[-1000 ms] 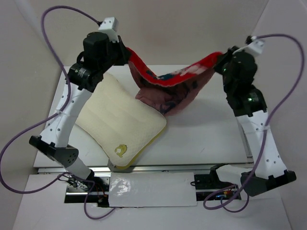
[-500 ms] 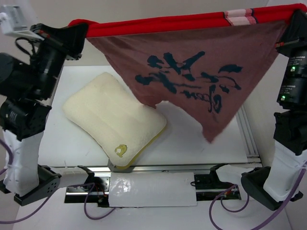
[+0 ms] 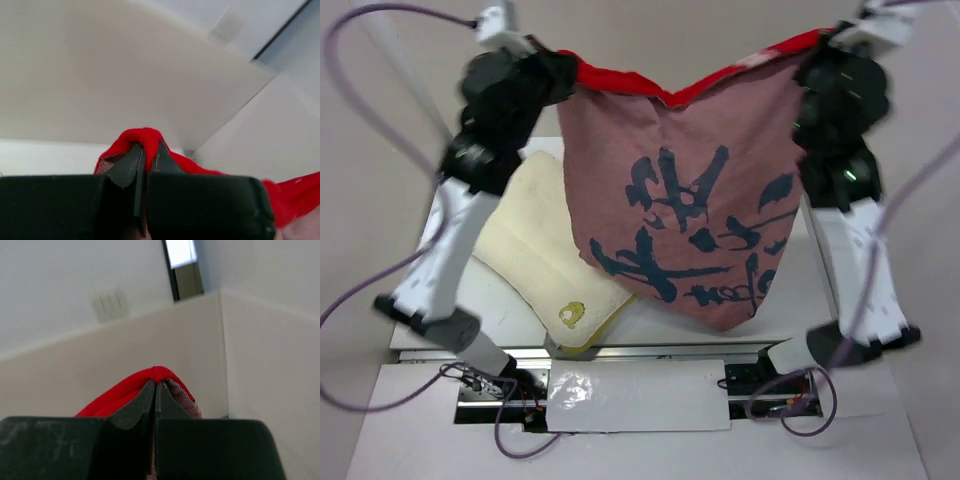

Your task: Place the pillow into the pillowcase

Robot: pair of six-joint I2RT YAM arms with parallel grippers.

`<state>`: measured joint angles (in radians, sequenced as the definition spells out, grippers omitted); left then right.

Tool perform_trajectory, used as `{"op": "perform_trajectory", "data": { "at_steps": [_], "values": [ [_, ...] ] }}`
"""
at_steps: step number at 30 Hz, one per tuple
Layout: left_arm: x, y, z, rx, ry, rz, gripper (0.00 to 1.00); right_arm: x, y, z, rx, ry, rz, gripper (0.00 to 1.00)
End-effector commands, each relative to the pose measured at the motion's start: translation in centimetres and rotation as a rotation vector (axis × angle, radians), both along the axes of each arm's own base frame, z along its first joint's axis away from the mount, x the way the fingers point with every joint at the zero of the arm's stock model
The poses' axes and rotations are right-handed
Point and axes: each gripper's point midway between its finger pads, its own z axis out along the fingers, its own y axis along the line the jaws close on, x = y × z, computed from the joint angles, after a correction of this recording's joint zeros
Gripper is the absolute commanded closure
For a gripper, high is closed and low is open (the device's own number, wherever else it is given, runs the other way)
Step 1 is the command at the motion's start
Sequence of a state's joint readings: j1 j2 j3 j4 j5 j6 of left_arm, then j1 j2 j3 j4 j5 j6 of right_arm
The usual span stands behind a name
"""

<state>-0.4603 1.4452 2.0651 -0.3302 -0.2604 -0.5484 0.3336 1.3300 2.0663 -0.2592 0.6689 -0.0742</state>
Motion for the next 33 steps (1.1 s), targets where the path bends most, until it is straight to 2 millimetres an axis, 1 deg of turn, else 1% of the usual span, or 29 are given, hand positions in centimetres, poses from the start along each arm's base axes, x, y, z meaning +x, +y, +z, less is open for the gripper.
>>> {"op": "perform_trajectory", "data": {
  "at_steps": [1, 2, 3, 4, 5, 6, 7, 8, 9, 11, 12, 13, 14, 17, 19, 20, 21, 22, 23, 24, 25, 26, 27, 28, 29, 30, 31, 32, 33],
  "values": [
    [11.5, -4.3, -10.1, 0.020, 0.239, 0.048, 1.00, 13.8, 2.3, -11.9, -0.064, 0.318, -0.048, 1.00],
    [13.3, -5.0, -12.1, 0.046, 0.290, 0.033, 1.00, 14.7, -0.2, -9.9, -0.025, 0.266, -0.088, 1.00],
    [14.9, -6.5, -12.7, 0.059, 0.289, -0.029, 1.00, 16.2, -1.3, -9.7, 0.021, 0.238, -0.103, 1.00],
    [15.9, -6.4, -9.6, 0.038, 0.202, -0.021, 1.00, 19.9, -2.5, -12.2, 0.036, 0.267, -0.126, 1.00],
    [18.9, -7.5, -11.3, -0.008, 0.204, -0.008, 1.00, 21.1, -5.5, -8.1, 0.120, 0.061, -0.166, 1.00],
    [20.2, -8.0, -12.6, -0.003, 0.205, -0.049, 1.00, 19.8, -6.8, -5.7, 0.151, -0.013, -0.178, 1.00],
    [20.4, -8.7, -12.1, -0.054, 0.184, -0.102, 1.00, 21.1, -7.0, -5.2, 0.138, -0.053, -0.148, 1.00],
    [19.2, -9.1, -9.3, -0.088, 0.111, -0.153, 1.00, 19.7, -7.6, -1.5, 0.153, -0.210, -0.148, 1.00],
    [18.4, -9.1, -7.2, -0.105, 0.042, -0.179, 1.00, 18.6, -7.6, 0.5, 0.154, -0.292, -0.146, 1.00],
    [15.9, -8.1, -1.6, -0.128, -0.121, -0.121, 1.00, 12.7, -7.3, 7.0, 0.141, -0.537, -0.110, 1.00],
    [13.2, -7.2, 2.1, -0.133, -0.203, -0.099, 1.00, 11.1, -8.3, 8.1, 0.129, -0.582, -0.123, 1.00],
    [11.5, -6.8, 4.2, -0.127, -0.256, -0.071, 1.00, 8.9, -8.3, 9.7, 0.118, -0.631, -0.132, 1.00],
    [10.2, -5.9, 5.8, -0.129, -0.292, -0.053, 1.00, 5.7, -9.0, 11.5, 0.103, -0.683, -0.156, 1.00],
    [6.0, -3.7, 8.5, -0.113, -0.343, -0.019, 1.00, 2.6, -10.3, 12.7, 0.054, -0.674, -0.181, 1.00],
    [5.1, -3.2, 7.3, -0.085, -0.315, -0.014, 1.00, 4.4, -10.8, 10.2, 0.041, -0.561, -0.192, 1.00],
    [4.6, -3.4, 5.5, -0.058, -0.277, -0.022, 1.00, 2.5, -10.7, 10.5, 0.026, -0.555, -0.188, 1.00],
    [4.7, -3.8, 4.1, -0.024, -0.254, -0.038, 1.00, 5.6, -11.0, 6.3, 0.035, -0.438, -0.186, 1.00],
    [4.9, -4.1, 2.5, 0.009, -0.225, -0.052, 1.00, 5.8, -11.3, 4.8, 0.047, -0.402, -0.187, 1.00],
    [5.8, -5.9, -2.0, 0.065, -0.142, -0.094, 1.00, 3.7, -10.4, 5.0, 0.035, -0.412, -0.148, 1.00],
    [5.2, -6.4, -3.3, 0.087, -0.121, -0.109, 1.00, 3.6, -10.5, 3.6, 0.039, -0.382, -0.142, 0.99],
    [5.4, -8.3, -7.9, 0.139, -0.032, -0.167, 1.00, 3.6, -10.1, 0.8, 0.057, -0.329, -0.111, 0.99],
    [5.4, -8.8, -10.2, 0.163, 0.019, -0.181, 1.00, 3.9, -10.5, -1.6, 0.074, -0.267, -0.117, 0.97],
    [4.6, -9.3, -11.9, 0.183, 0.052, -0.209, 1.00, 5.3, -10.6, -6.2, 0.102, -0.160, -0.113, 0.97],
    [4.2, -9.7, -14.0, 0.202, 0.091, -0.224, 1.00, 5.2, -10.5, -8.4, 0.131, -0.108, -0.106, 0.97],
    [3.4, -10.6, -16.0, 0.216, 0.114, -0.249, 1.00, 5.1, -10.5, -10.7, 0.162, -0.057, -0.111, 0.97],
    [2.7, -11.2, -21.8, 0.236, 0.218, -0.279, 1.00, 3.9, -10.6, -13.1, 0.221, -0.007, -0.122, 0.97],
    [1.4, -11.2, -22.9, 0.242, 0.225, -0.304, 1.00, 4.4, -10.7, -18.3, 0.258, 0.106, -0.137, 0.97],
    [-0.1, -12.4, -25.0, 0.250, 0.259, -0.362, 1.00, 4.1, -10.7, -20.9, 0.284, 0.165, -0.151, 0.97],
    [-1.3, -12.5, -29.5, 0.278, 0.346, -0.383, 1.00, 3.0, -10.9, -22.7, 0.343, 0.183, -0.178, 0.97]
  ]
}}
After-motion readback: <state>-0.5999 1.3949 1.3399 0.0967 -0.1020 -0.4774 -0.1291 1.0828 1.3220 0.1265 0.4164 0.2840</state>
